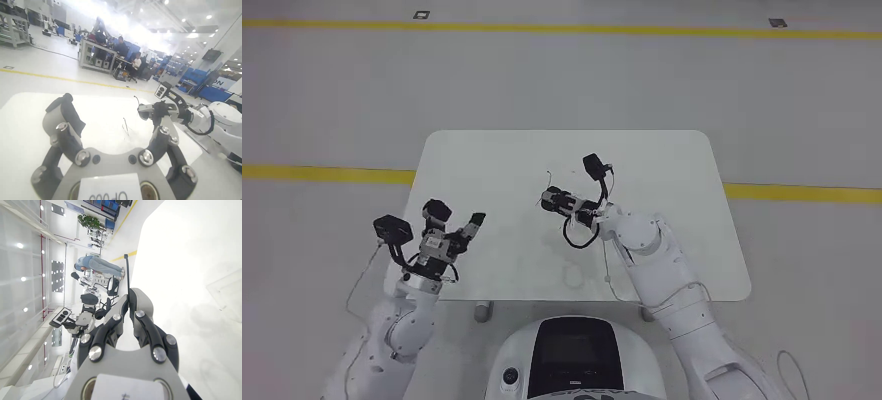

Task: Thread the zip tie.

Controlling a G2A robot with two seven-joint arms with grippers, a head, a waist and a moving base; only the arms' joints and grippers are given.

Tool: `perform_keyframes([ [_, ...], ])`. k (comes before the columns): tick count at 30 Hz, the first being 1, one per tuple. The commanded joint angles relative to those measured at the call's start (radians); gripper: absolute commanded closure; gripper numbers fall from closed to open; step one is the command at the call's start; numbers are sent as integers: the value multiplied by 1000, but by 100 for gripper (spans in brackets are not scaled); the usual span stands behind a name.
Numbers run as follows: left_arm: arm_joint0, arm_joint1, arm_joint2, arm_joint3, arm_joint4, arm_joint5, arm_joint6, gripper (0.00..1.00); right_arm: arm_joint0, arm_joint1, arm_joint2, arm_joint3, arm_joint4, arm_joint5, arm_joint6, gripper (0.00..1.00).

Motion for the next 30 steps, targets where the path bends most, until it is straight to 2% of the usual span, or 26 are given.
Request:
perform_keyframes([
  [1, 0, 0, 0, 0, -2, 0, -1, 0, 0, 0, 0, 0, -1, 0, 0, 100],
  [5, 0, 0, 0, 0, -2, 0, -1, 0, 0, 0, 0, 0, -1, 0, 0, 100],
  [7, -9, 2, 5, -9, 46, 0, -30, 0, 0, 0, 0, 0, -1, 0, 0, 100],
  [10, -8, 11, 15, -19, 131, 0, -33, 0, 0, 0, 0, 0, -1, 0, 0, 100],
  [13, -8, 22, 21, -4, 229, 0, -13, 0, 4, 2, -2, 1, 7, 10, -10, 100],
  [17, -19, 36, 50, 31, 270, 0, 5, 0, 43, 4, -3, 26, 41, 26, 16, 100],
  [20, -36, 50, 95, 46, 323, 0, -8, 0, 85, 3, -17, 71, 72, 36, 49, 100],
  [21, -42, 52, 96, 54, 327, 0, -8, 0, 99, 2, -21, 88, 71, 42, 45, 100],
  [30, -49, 52, 104, 57, 322, 0, -24, 0, 99, 2, -21, 88, 71, 42, 45, 100],
])
